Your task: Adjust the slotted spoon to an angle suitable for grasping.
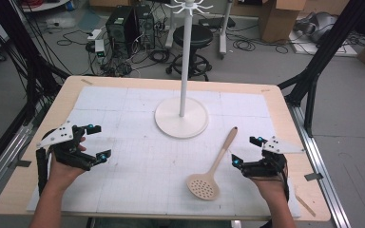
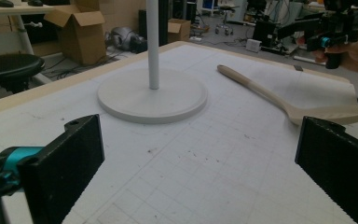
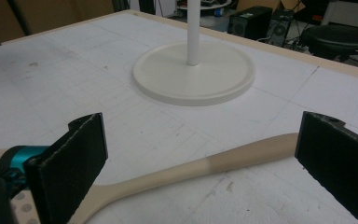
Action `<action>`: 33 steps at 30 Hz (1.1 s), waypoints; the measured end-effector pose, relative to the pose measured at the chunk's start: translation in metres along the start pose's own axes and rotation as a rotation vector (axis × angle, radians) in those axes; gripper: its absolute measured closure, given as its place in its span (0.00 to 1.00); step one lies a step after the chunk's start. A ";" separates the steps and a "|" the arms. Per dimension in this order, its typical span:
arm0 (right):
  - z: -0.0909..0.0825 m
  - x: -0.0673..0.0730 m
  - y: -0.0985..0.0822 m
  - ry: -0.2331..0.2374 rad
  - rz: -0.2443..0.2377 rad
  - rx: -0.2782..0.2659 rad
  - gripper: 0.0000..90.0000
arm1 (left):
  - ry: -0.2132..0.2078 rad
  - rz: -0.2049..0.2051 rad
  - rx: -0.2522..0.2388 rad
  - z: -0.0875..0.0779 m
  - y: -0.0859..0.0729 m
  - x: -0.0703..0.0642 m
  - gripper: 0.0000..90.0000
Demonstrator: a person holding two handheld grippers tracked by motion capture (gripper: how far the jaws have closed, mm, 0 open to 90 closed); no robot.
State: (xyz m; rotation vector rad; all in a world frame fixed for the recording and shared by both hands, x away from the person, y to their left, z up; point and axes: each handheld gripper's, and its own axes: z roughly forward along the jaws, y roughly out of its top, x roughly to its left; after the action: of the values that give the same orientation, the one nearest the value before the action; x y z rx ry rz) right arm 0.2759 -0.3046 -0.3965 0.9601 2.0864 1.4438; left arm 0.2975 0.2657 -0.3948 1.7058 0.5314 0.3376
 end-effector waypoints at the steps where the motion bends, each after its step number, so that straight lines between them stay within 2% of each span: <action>1: 0.001 0.000 0.000 0.005 0.002 0.005 0.01 | 0.002 0.000 0.005 0.001 0.000 0.000 0.02; 13: 0.003 0.002 -0.003 0.009 -0.002 0.038 0.02 | 0.002 0.000 0.017 0.002 -0.003 -0.001 0.02; 14: 0.005 0.003 -0.002 0.017 -0.012 0.051 0.06 | 0.007 0.006 0.019 0.002 -0.002 -0.001 0.02; 17: 0.007 0.004 -0.002 0.017 -0.020 0.060 0.08 | 0.002 0.002 0.012 0.001 -0.002 0.000 0.02; 18: 0.007 0.004 -0.002 0.022 -0.027 0.069 0.14 | 0.003 0.001 0.010 0.001 -0.002 0.000 0.02; 19: 0.007 0.005 -0.003 0.046 -0.033 0.085 0.23 | 0.007 0.000 0.012 0.001 -0.002 -0.001 0.02; 22: 0.008 0.005 -0.003 0.048 -0.036 0.099 0.27 | 0.009 0.006 0.021 0.001 -0.002 0.000 0.02; 23: 0.009 0.005 -0.004 0.070 -0.040 0.116 0.38 | 0.008 0.006 0.021 0.001 -0.002 0.000 0.02; 24: 0.009 0.005 -0.004 0.070 -0.040 0.116 0.38 | 0.007 0.003 0.020 0.001 -0.002 -0.001 0.02; 25: 0.010 0.005 -0.004 0.074 -0.048 0.118 0.42 | 0.008 0.005 0.023 0.000 -0.002 -0.001 0.02; 26: 0.011 0.005 -0.003 0.093 -0.054 0.126 0.51 | 0.008 0.009 0.024 0.000 -0.002 -0.001 0.02; 27: 0.011 0.005 -0.003 0.093 -0.054 0.126 0.51 | 0.008 0.009 0.024 0.000 -0.002 -0.001 0.02; 28: 0.012 0.007 -0.004 0.106 -0.066 0.144 0.59 | 0.008 0.004 0.020 -0.001 -0.002 -0.002 0.02; 33: 0.019 0.011 -0.009 0.106 -0.099 0.201 0.73 | 0.010 0.007 0.025 0.000 -0.002 -0.001 0.02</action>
State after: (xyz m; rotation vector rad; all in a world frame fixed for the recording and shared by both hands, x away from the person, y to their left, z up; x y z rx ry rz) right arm 0.2782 -0.2863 -0.4111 0.8558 2.3572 1.2805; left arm 0.2960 0.2653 -0.3967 1.7312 0.5390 0.3459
